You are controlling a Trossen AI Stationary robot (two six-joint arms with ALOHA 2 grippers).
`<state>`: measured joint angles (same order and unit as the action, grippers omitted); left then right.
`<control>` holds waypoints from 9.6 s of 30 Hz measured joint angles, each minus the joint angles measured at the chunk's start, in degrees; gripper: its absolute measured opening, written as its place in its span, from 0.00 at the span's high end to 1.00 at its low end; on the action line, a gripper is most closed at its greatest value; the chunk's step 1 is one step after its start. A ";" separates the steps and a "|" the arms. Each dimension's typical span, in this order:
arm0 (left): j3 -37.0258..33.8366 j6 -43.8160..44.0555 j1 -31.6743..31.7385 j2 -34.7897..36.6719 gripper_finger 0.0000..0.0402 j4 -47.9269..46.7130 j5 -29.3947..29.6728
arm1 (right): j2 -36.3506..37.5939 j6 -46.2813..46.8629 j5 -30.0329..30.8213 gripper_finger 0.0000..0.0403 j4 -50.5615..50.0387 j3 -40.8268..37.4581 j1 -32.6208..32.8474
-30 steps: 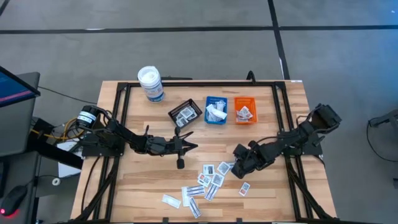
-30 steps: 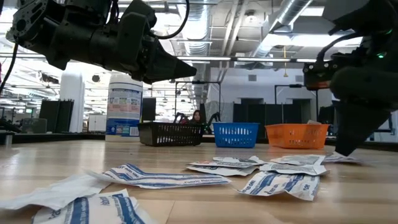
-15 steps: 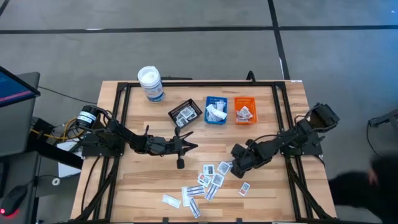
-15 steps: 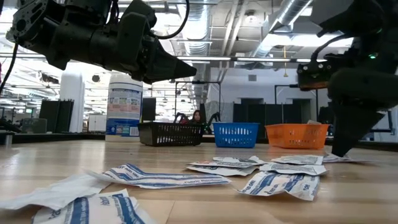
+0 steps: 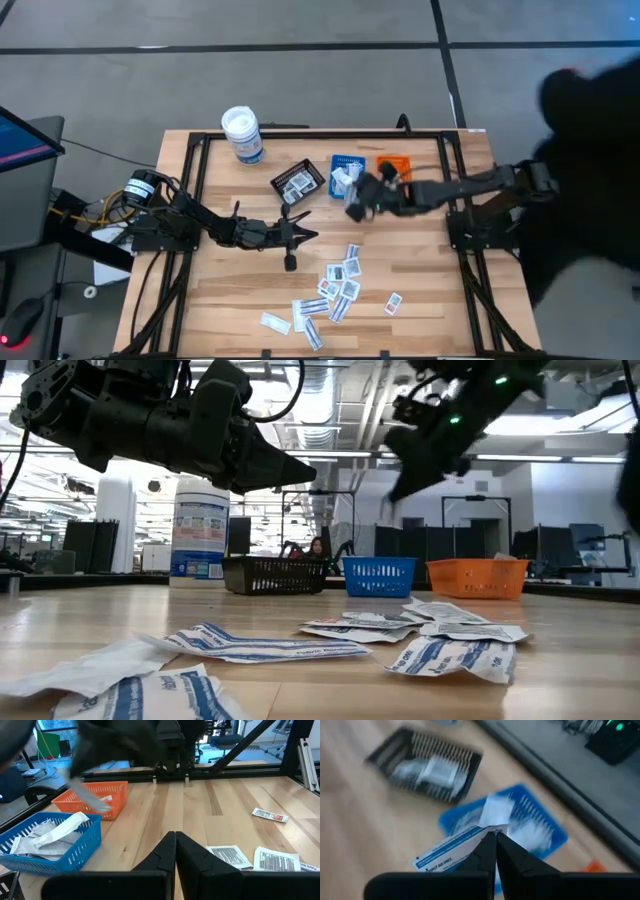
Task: Pick & Place First Aid Supplies
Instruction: Put the blue bandage into the blue bin, then put the black towelette pack into the black bin
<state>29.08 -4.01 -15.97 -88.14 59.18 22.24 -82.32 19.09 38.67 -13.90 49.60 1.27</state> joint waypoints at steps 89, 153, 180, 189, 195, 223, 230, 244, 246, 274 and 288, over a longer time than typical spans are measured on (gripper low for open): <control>0.04 -0.02 -0.02 0.00 0.98 0.00 0.02 | -17.61 1.76 -32.73 0.70 -0.52 2.60 18.29; 0.04 3.26 0.00 0.00 0.98 -0.23 0.00 | 1.35 0.36 -23.97 1.00 -6.67 1.26 16.08; 0.36 22.14 -2.28 -7.07 0.84 -0.90 -7.82 | -20.32 -2.55 -26.64 0.98 34.30 -8.48 16.09; 3.61 24.00 -3.28 -16.31 0.85 -0.65 -7.87 | -24.77 -2.55 -29.77 0.98 34.55 -4.73 15.42; 5.34 22.42 -3.26 -19.17 0.87 -0.61 -9.43 | -24.73 -2.53 -31.20 0.98 34.50 -4.22 15.42; 6.19 20.81 -4.00 -17.73 0.94 -0.84 -20.11 | -24.61 3.94 -36.96 0.98 31.94 -4.24 12.70; 6.19 20.80 -3.85 -17.73 0.95 -0.86 -21.58 | -24.57 6.97 -37.41 0.98 33.67 -4.24 11.58; 6.18 20.75 -3.85 -17.73 0.95 -0.86 -15.86 | -24.57 13.93 -41.68 0.98 37.81 -4.24 10.96; 6.16 20.75 -3.85 -17.73 0.95 -0.87 -13.94 | -24.57 15.12 -41.68 0.98 38.66 -4.24 11.04; 6.19 20.82 -3.00 -17.73 0.95 -2.33 -8.99 | -24.61 9.02 -37.00 0.98 39.66 -4.24 11.49; 6.25 25.12 0.27 -17.64 0.95 -8.37 -8.68 | -24.61 3.44 -33.69 0.96 38.86 -4.24 11.77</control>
<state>35.33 21.11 -15.70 -105.78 50.81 13.56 -106.94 22.53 4.98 24.96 45.36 13.04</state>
